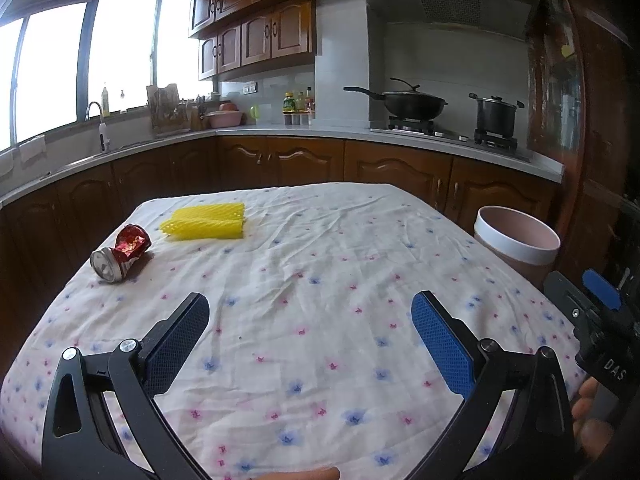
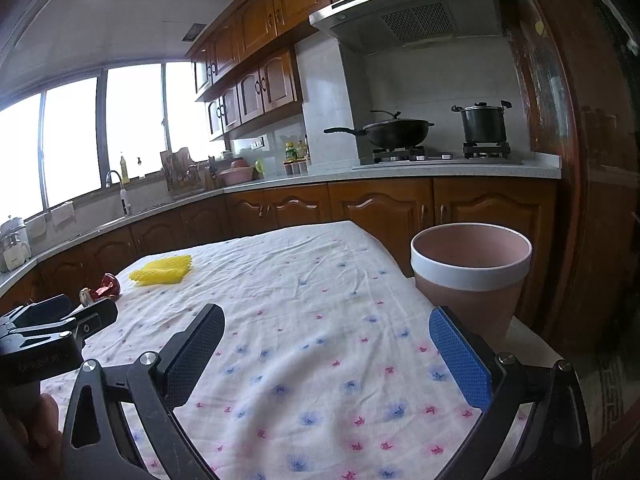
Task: Collect trash
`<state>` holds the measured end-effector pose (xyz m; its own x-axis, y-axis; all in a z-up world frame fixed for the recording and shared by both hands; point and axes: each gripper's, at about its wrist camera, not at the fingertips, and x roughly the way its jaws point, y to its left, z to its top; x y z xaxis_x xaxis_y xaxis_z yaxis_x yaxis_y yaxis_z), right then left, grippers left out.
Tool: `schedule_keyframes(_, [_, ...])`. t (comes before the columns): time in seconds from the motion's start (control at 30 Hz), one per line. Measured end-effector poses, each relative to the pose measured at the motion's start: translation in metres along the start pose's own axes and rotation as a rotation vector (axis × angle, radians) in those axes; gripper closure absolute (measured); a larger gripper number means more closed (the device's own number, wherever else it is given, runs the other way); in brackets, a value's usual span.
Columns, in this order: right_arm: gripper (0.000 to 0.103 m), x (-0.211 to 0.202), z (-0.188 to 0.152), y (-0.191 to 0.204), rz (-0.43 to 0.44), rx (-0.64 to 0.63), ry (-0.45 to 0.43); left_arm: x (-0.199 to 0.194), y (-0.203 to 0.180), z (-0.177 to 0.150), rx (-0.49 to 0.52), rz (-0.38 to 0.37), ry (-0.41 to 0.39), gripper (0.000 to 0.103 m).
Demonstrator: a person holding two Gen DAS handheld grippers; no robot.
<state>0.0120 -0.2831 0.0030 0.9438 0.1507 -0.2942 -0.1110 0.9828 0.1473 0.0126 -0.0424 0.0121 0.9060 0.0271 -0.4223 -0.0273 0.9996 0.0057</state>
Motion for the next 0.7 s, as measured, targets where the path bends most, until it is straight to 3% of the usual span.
schedule_keyframes(0.7, [0.0, -0.0042, 0.0061, -0.0043, 0.008, 0.01, -0.002, -0.0009, -0.0058, 0.0003, 0.024, -0.002, -0.002, 0.0])
